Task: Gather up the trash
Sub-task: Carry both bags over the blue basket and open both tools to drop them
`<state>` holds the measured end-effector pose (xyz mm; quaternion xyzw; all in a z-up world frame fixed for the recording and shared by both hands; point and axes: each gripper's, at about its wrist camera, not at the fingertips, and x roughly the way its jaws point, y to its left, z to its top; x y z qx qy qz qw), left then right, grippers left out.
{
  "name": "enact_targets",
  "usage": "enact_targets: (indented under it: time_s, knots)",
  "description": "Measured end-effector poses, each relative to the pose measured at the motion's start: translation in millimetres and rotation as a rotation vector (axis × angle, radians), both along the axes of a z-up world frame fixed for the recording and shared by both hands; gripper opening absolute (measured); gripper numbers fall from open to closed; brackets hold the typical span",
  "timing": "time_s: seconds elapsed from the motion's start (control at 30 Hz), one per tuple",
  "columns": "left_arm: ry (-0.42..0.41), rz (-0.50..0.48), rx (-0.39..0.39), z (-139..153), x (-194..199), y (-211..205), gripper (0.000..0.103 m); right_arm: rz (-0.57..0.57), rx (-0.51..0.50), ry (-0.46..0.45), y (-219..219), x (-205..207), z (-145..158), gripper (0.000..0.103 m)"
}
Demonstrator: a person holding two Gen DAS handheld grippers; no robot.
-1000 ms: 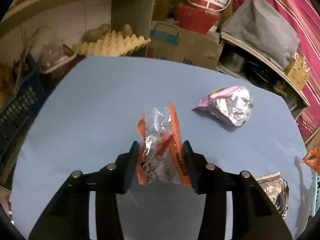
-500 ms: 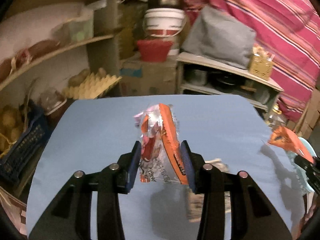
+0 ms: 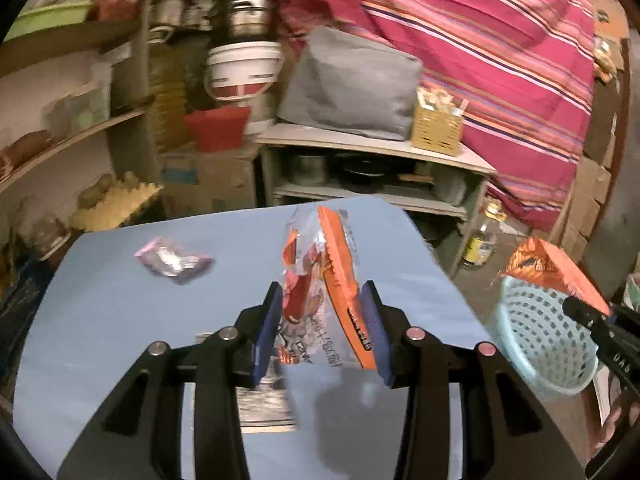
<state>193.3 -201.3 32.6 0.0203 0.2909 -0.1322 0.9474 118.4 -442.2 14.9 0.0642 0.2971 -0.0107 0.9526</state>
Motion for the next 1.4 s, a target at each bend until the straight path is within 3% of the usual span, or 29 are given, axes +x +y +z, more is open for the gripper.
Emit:
enact_targets:
  time_s: [0.37, 0.77, 0.87, 1.1, 1.2, 1.27, 1.4]
  knots:
    - [0.017, -0.091, -0.006, -13, -4, -83, 0.041, -0.156, -0.001, 0.028, -88, -27, -13, 0.025]
    - [0.002, -0.177, -0.004, -17, -3, -152, 0.041, -0.187, 0.001, 0.08, -115, -14, -38, 0.027]
    - [0.003, -0.199, 0.007, -20, -1, -166, 0.041, -0.194, 0.02, 0.085, -123, -11, -40, 0.041]
    - [0.036, -0.244, -0.009, -28, 1, -187, 0.041, -0.224, 0.025, 0.098, -136, -17, -43, 0.06]
    - [0.048, -0.252, -0.009, -33, 1, -194, 0.041, -0.247, 0.025, 0.085, -141, -23, -39, 0.073]
    - [0.056, -0.261, -0.007, -36, 0, -199, 0.041, -0.273, 0.021, 0.065, -144, -28, -36, 0.087]
    - [0.063, -0.281, 0.011, -43, -2, -212, 0.041, -0.315, 0.002, 0.038, -148, -35, -31, 0.094]
